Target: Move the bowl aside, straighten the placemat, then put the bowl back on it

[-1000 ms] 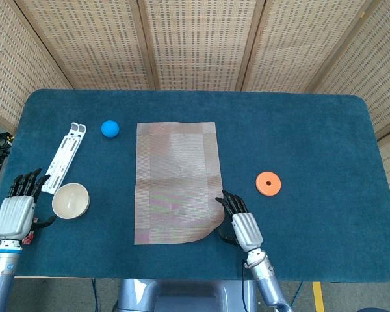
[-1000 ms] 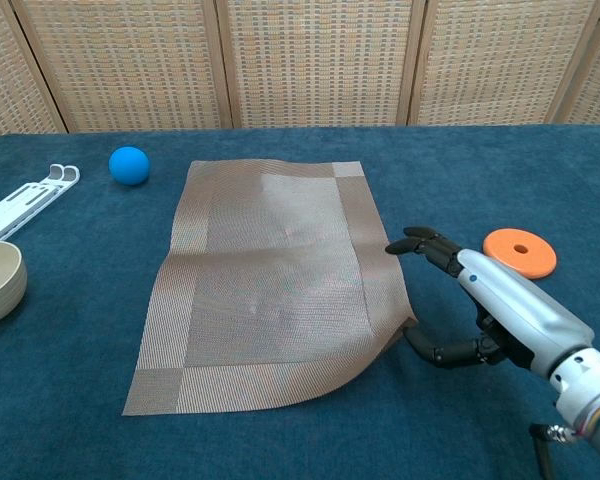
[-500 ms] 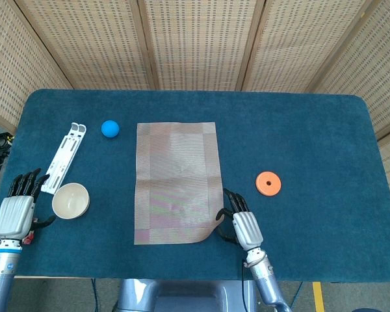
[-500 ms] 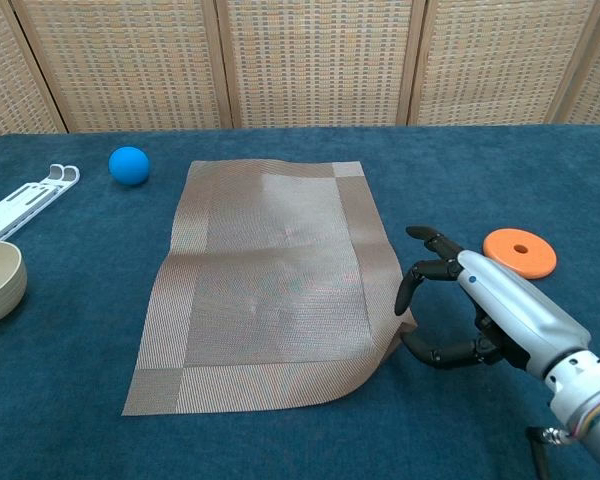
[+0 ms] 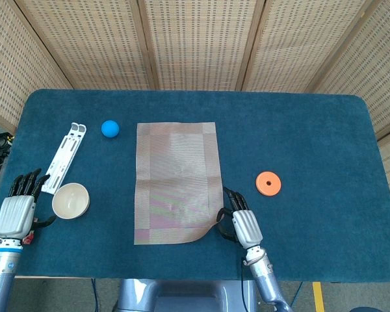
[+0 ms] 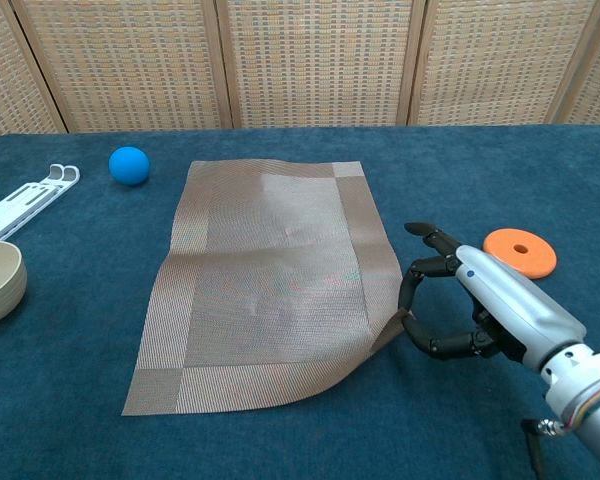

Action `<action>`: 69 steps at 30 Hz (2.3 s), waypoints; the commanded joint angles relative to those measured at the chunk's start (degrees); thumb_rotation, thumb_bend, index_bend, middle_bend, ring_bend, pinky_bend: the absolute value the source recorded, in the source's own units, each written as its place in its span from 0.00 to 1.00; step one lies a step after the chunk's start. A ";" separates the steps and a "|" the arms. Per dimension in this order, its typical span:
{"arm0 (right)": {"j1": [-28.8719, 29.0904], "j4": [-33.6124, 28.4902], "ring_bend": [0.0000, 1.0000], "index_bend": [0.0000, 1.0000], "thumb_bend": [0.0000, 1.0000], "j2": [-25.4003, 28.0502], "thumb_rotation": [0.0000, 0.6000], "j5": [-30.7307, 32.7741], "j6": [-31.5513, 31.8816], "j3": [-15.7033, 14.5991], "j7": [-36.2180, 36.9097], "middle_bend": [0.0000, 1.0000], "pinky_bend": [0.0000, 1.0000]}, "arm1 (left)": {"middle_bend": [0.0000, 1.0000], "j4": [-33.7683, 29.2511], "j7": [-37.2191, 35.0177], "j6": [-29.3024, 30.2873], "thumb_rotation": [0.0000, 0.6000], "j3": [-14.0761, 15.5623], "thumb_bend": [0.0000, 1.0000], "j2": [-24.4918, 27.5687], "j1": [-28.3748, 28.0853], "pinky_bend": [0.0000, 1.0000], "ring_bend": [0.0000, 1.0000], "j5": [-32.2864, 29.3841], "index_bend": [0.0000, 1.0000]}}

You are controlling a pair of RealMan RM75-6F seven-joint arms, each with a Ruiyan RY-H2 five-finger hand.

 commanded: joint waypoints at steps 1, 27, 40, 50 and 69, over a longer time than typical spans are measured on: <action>0.03 -0.10 0.00 0.62 0.60 0.08 1.00 0.01 0.12 0.11 0.09 0.09 0.00 | 0.00 0.04 0.04 -0.02 1.00 -0.03 0.11 -0.05 -0.02 0.00 0.00 -0.06 0.11; -1.42 -6.86 0.00 0.70 0.60 9.23 1.00 -2.15 4.53 -0.03 -1.63 0.13 0.00 | 0.00 -0.25 0.38 0.38 1.00 0.24 0.11 -0.01 0.03 0.00 0.00 0.65 0.11; -3.29 -6.02 0.00 0.70 0.60 19.53 1.00 -1.42 5.56 0.07 1.80 0.13 0.00 | 0.00 -0.99 0.63 1.32 1.00 0.62 0.11 0.21 0.33 0.00 0.00 1.80 0.11; 0.69 2.98 0.00 0.71 0.60 23.54 1.00 5.71 -3.38 5.33 4.76 0.14 0.00 | 0.00 -0.98 1.52 1.11 1.00 0.79 0.11 -0.21 0.10 0.00 0.00 2.15 0.11; 3.26 4.54 0.00 0.25 0.42 31.39 1.00 15.03 -11.44 9.41 0.42 0.00 0.00 | 0.00 -0.46 1.75 0.18 1.00 0.63 0.11 -0.61 -0.52 0.00 0.00 1.98 0.11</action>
